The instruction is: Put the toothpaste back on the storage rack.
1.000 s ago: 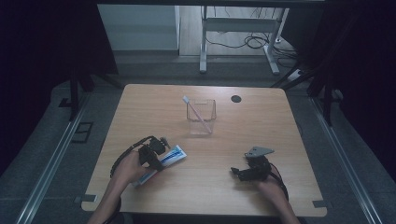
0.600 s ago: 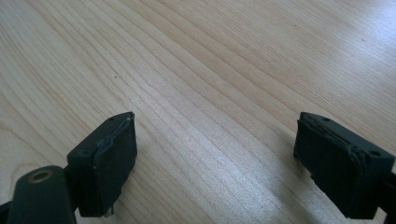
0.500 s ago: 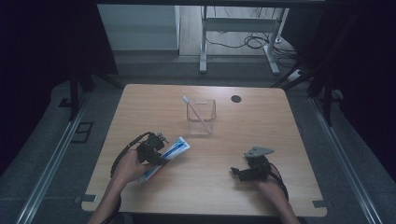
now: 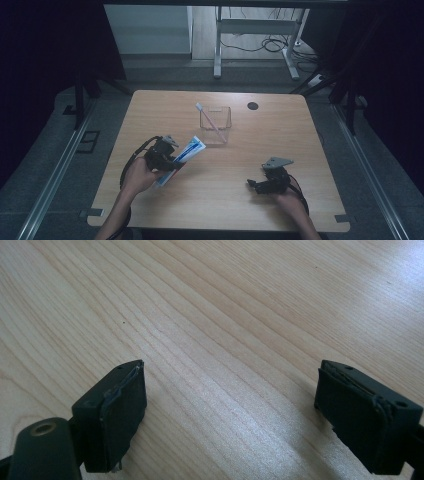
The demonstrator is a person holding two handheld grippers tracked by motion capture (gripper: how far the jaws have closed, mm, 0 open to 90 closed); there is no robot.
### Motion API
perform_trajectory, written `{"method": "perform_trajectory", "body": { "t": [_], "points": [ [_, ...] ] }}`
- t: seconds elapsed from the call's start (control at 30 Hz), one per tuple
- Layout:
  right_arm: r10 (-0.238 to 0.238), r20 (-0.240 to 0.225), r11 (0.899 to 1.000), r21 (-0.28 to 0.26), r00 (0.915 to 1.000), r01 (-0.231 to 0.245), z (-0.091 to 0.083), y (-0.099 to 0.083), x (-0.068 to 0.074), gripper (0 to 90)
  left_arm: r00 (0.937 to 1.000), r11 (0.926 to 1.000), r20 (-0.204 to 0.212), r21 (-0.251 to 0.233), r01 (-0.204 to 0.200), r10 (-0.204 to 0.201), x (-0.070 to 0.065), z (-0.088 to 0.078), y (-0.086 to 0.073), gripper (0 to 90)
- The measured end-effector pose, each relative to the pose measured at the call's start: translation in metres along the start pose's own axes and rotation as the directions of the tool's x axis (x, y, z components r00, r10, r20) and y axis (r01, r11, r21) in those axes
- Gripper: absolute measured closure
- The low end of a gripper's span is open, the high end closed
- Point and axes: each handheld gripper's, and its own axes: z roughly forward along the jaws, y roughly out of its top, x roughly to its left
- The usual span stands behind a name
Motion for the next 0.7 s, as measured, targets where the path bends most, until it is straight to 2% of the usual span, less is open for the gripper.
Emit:
{"method": "perform_trajectory", "body": {
  "t": [0.27, 0.5, 0.53, 0.7],
  "points": [
    [-0.002, 0.000, 1.000, 0.000, 1.0000, 0.002, 0.000, 0.000, 0.000, 13.0, 0.9997, 0.9965, -0.018, -0.083, -0.015, 0.013, -0.002, -0.007, 0.012, 72.1],
    [-0.002, 0.000, 1.000, 0.000, 1.0000, 0.002, 0.000, 0.000, 0.000, 13.1, 0.9989, 0.9903, -0.041, -0.136, -0.028, 0.023, -0.002, -0.008, 0.022, 72.1],
    [-0.002, 0.000, 1.000, 0.000, 1.0000, 0.002, 0.000, 0.000, 0.000, 13.0, 0.9992, 0.9885, -0.038, -0.150, -0.017, 0.011, -0.002, -0.008, 0.024, 72.1],
    [-0.002, 0.000, 1.000, 0.000, 1.0000, 0.002, 0.000, 0.000, 0.000, 13.1, 0.9992, 0.9821, -0.039, -0.188, -0.016, 0.008, -0.001, -0.009, 0.030, 72.2]
  ]
}}
